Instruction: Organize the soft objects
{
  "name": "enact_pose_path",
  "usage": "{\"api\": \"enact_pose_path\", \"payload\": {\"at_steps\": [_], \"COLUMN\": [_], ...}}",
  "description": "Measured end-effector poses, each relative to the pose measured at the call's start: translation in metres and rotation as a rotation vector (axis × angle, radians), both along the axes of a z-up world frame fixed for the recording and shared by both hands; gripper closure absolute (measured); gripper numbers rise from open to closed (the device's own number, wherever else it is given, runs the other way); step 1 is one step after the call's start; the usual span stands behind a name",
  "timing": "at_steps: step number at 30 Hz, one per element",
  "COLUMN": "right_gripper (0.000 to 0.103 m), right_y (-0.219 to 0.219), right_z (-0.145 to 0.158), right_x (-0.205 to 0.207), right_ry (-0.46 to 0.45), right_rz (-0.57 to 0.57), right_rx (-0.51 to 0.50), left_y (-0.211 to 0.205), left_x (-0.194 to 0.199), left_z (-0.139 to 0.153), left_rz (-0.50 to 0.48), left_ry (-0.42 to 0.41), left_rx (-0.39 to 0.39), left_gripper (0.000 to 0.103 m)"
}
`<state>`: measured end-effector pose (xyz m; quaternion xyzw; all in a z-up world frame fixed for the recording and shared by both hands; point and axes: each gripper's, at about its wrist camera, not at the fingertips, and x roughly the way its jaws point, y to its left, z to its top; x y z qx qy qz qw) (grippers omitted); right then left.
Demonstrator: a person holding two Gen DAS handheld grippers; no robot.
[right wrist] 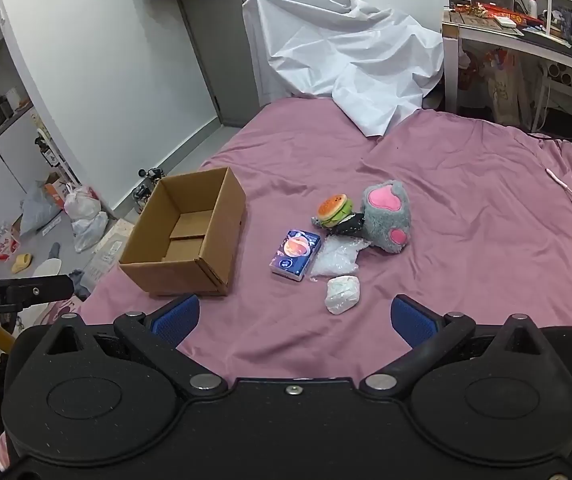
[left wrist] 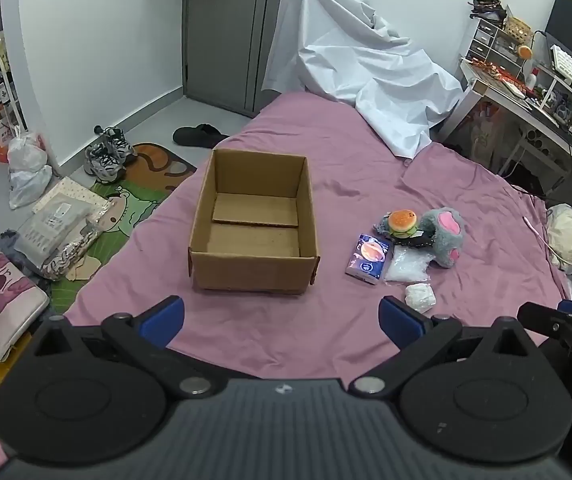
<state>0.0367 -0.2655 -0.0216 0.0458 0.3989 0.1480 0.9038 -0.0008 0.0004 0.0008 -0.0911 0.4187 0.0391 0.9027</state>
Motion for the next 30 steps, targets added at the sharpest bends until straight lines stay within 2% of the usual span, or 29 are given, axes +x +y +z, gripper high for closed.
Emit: {"api": "enact_pose_path", "payload": {"at_steps": [7,30], "right_gripper": [0.000,0.000], "right_y": [0.002,-0.004], "right_z": [-0.001,0.001], "right_x": [0.001,-0.001], "right_ry": [0.007,-0.004], "right_rz": [-0.003,-0.017], "right_rx": [-0.011,-0.006], "left_y": [-0.011,-0.009], "left_x": [-0.002,0.000], "left_z": [0.001,0.002], "left_rz": [-0.013,-0.030], "left_ry": [-0.003,0.013], "left_rx": [0.020,0.005], "left_gripper": [0.000,0.000]}}
